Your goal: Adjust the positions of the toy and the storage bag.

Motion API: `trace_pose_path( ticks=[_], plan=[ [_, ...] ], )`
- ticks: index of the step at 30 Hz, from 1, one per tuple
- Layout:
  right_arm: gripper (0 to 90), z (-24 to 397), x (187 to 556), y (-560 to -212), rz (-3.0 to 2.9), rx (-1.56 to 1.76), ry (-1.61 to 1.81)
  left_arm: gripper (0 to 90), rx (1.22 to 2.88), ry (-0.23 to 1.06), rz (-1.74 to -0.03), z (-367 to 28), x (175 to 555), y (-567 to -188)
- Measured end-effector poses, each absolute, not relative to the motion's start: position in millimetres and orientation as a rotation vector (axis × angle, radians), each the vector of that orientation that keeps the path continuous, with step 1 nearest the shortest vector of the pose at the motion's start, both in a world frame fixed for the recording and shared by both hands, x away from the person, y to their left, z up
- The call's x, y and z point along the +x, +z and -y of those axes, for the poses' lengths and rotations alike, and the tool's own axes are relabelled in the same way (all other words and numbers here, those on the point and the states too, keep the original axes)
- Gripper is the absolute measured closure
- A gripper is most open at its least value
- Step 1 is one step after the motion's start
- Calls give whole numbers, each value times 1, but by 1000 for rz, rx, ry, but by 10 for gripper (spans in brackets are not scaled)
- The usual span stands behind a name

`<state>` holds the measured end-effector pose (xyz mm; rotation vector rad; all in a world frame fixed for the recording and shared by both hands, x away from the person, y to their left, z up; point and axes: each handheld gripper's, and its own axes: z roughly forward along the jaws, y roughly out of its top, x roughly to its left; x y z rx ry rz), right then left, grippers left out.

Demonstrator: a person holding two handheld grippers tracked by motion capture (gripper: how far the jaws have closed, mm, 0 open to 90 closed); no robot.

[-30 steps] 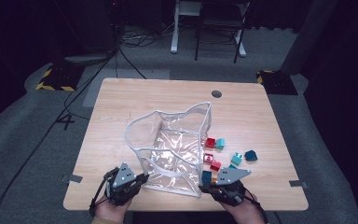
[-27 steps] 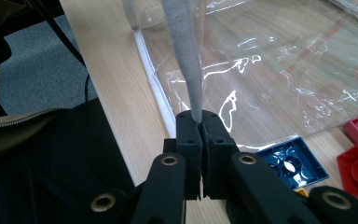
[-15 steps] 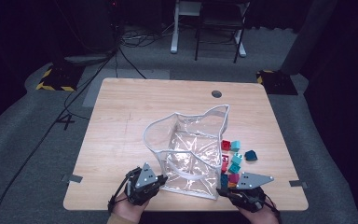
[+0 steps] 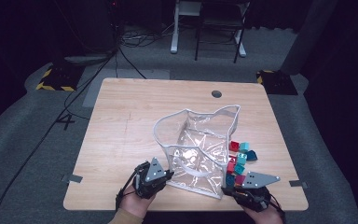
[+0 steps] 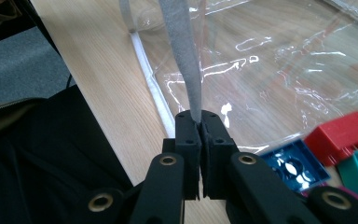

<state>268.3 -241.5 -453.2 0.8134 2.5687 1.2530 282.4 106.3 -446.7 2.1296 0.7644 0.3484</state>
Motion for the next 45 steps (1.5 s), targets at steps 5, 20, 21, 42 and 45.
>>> trace_pose_path(
  ticks=[5, 20, 21, 42, 45],
  plan=[
    [863, 226, 276, -455, -2578, 797, 1277, 865, 2115, 363, -804, -120, 286, -447],
    [490, 266, 291, -433, -2475, 879, 1362, 333, 2147, 384, -832, -162, 293, -460],
    [482, 271, 293, -431, -2467, 887, 1359, 328, 2144, 380, -842, -167, 294, -463],
    [412, 335, 390, -453, -2379, 1136, 1024, 322, 2192, 410, -984, -204, 314, -498],
    [407, 334, 395, -456, -2381, 1128, 990, 321, 2206, 413, -982, -204, 315, -500]
  ],
)
